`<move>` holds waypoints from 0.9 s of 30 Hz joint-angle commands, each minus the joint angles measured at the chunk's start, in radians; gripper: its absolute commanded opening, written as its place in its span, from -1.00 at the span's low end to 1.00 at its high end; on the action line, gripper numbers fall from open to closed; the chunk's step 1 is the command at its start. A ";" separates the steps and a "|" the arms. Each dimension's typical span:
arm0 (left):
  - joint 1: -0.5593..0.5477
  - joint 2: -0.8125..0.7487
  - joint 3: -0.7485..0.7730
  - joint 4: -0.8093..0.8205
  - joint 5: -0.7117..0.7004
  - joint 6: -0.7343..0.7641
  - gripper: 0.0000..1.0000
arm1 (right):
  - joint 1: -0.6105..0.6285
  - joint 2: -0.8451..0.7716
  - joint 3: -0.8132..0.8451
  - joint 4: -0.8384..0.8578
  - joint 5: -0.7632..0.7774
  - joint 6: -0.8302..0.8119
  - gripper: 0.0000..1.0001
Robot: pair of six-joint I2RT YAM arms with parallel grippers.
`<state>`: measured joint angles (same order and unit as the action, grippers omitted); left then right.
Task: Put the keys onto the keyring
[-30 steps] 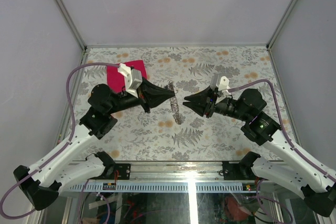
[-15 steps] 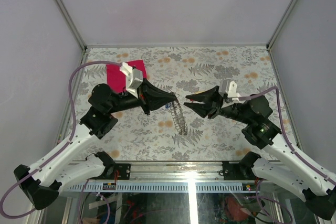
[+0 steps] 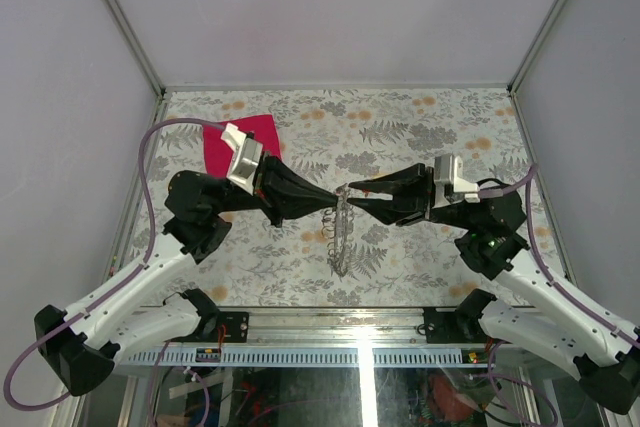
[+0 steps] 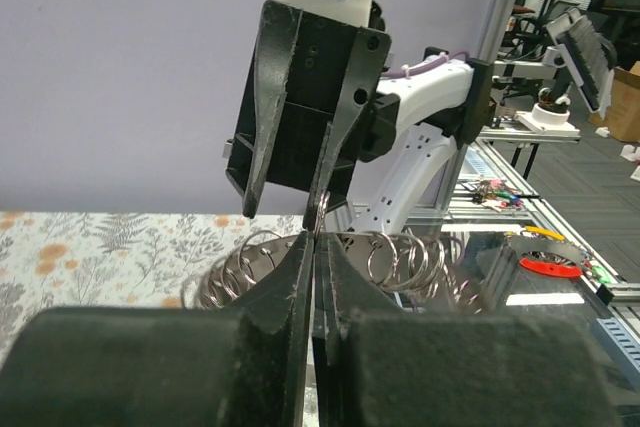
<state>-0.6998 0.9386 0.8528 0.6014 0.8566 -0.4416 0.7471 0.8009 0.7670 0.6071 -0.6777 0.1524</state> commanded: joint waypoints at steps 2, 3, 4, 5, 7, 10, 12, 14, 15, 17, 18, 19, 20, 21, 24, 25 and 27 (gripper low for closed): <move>0.000 -0.005 -0.011 0.199 0.018 -0.074 -1.00 | 0.008 0.020 -0.005 0.232 -0.050 0.079 -0.33; -0.002 -0.004 -0.015 0.205 0.017 -0.076 -1.00 | 0.007 0.025 -0.005 0.251 -0.050 0.091 -0.36; -0.002 -0.003 -0.015 0.206 0.015 -0.078 -1.00 | 0.007 0.029 -0.005 0.270 -0.052 0.099 -0.38; -0.002 -0.003 -0.015 0.205 0.012 -0.078 -1.00 | 0.008 0.034 -0.003 0.286 -0.055 0.108 -0.40; -0.001 -0.004 -0.016 0.206 0.007 -0.078 -1.00 | 0.008 0.046 -0.001 0.304 -0.066 0.116 -0.42; -0.002 -0.006 -0.015 0.199 -0.005 -0.075 -1.00 | 0.007 0.062 0.002 0.316 -0.086 0.122 -0.41; -0.001 -0.009 -0.014 0.189 -0.016 -0.069 -1.00 | 0.007 0.074 0.004 0.331 -0.101 0.133 -0.40; -0.002 -0.012 -0.015 0.181 -0.022 -0.063 -1.00 | 0.010 0.083 0.005 0.338 -0.110 0.137 -0.39; -0.002 -0.013 -0.014 0.179 -0.025 -0.060 -1.00 | 0.011 0.086 0.007 0.336 -0.114 0.136 -0.39; -0.001 -0.014 -0.014 0.174 -0.029 -0.057 -1.00 | 0.015 0.095 0.010 0.335 -0.117 0.133 -0.38; -0.001 -0.012 -0.013 0.173 -0.030 -0.056 -1.00 | 0.018 0.100 0.011 0.339 -0.117 0.133 -0.38; -0.002 -0.012 -0.012 0.172 -0.030 -0.056 -1.00 | 0.020 0.104 0.011 0.345 -0.117 0.133 -0.38; -0.002 -0.011 -0.012 0.172 -0.030 -0.055 -1.00 | 0.022 0.108 0.011 0.349 -0.117 0.133 -0.38; -0.001 -0.011 -0.012 0.172 -0.029 -0.055 -1.00 | 0.024 0.112 0.011 0.351 -0.117 0.133 -0.38; -0.001 -0.009 -0.011 0.172 -0.026 -0.055 -1.00 | 0.028 0.119 0.014 0.361 -0.111 0.134 -0.39; -0.001 -0.009 -0.012 0.172 -0.025 -0.055 -1.00 | 0.030 0.122 0.014 0.365 -0.109 0.134 -0.41; -0.001 -0.009 -0.013 0.170 -0.025 -0.055 -1.00 | 0.033 0.125 0.015 0.367 -0.109 0.136 -0.45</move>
<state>-0.6994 0.9382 0.8371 0.7116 0.8520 -0.5034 0.7612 0.9165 0.7578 0.8944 -0.7803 0.2810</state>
